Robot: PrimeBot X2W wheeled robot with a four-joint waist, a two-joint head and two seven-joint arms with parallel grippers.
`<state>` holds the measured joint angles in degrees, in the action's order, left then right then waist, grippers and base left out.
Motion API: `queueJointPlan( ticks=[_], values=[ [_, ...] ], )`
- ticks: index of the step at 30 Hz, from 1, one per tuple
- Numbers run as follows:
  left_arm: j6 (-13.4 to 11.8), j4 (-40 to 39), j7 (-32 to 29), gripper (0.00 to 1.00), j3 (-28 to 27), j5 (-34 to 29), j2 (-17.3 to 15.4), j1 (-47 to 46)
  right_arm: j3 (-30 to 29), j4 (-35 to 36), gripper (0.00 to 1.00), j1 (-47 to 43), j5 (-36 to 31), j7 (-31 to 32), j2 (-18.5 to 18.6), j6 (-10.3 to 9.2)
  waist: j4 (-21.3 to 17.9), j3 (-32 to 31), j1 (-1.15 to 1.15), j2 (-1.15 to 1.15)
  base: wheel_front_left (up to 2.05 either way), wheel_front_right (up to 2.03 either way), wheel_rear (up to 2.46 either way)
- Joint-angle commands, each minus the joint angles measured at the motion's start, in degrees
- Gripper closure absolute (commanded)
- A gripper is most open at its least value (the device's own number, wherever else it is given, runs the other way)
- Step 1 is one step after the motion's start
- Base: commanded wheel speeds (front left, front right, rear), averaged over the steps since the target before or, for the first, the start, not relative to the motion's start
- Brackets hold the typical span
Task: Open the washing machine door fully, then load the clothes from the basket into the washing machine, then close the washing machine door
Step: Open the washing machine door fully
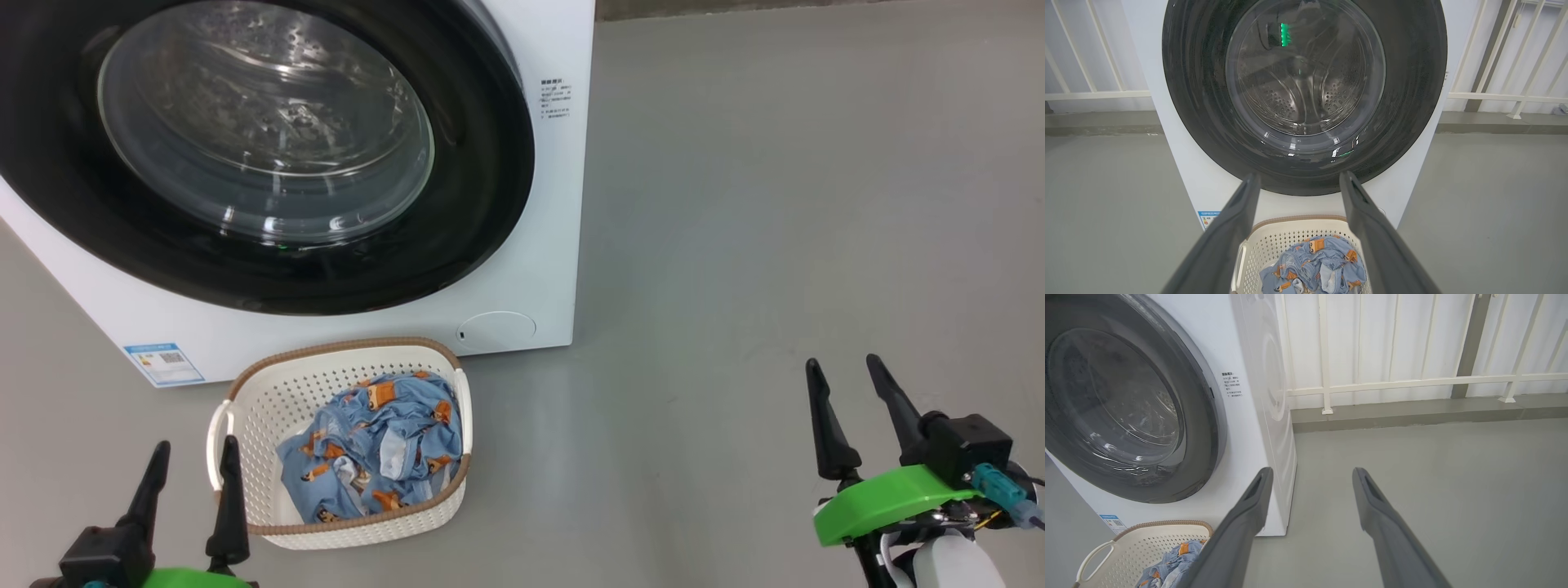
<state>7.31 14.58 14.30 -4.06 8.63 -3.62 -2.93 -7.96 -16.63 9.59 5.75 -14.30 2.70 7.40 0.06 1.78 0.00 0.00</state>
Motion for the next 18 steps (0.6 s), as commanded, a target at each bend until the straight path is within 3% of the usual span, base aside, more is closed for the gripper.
queueJointPlan(
  ticks=[1,6,14,18],
  values=[
    [0.2,-1.9,0.7,0.00,-1.7,-0.6,-0.9,-1.2,1.2,1.6,0.00,2.7,1.2,-0.7,0.2,0.09,0.0,0.2,0.00,0.00,0.00,0.00,0.00],
    [0.2,-2.9,0.7,0.00,-1.1,-1.0,-0.8,-0.4,0.6,2.3,0.00,5.4,3.8,-0.7,0.2,0.09,0.2,0.9,0.00,0.00,0.00,0.00,0.00],
    [0.2,-3.4,0.7,0.00,1.1,-1.3,-0.6,0.1,0.6,-0.2,0.00,12.0,17.0,-0.2,1.5,0.09,1.4,2.6,0.00,0.00,0.00,0.00,0.00],
    [0.2,-3.6,0.7,0.00,1.9,-1.1,-0.5,-0.3,0.3,-1.2,0.00,15.1,26.9,1.8,2.0,0.09,2.1,3.4,0.00,0.00,0.00,0.00,0.00]
  ],
)
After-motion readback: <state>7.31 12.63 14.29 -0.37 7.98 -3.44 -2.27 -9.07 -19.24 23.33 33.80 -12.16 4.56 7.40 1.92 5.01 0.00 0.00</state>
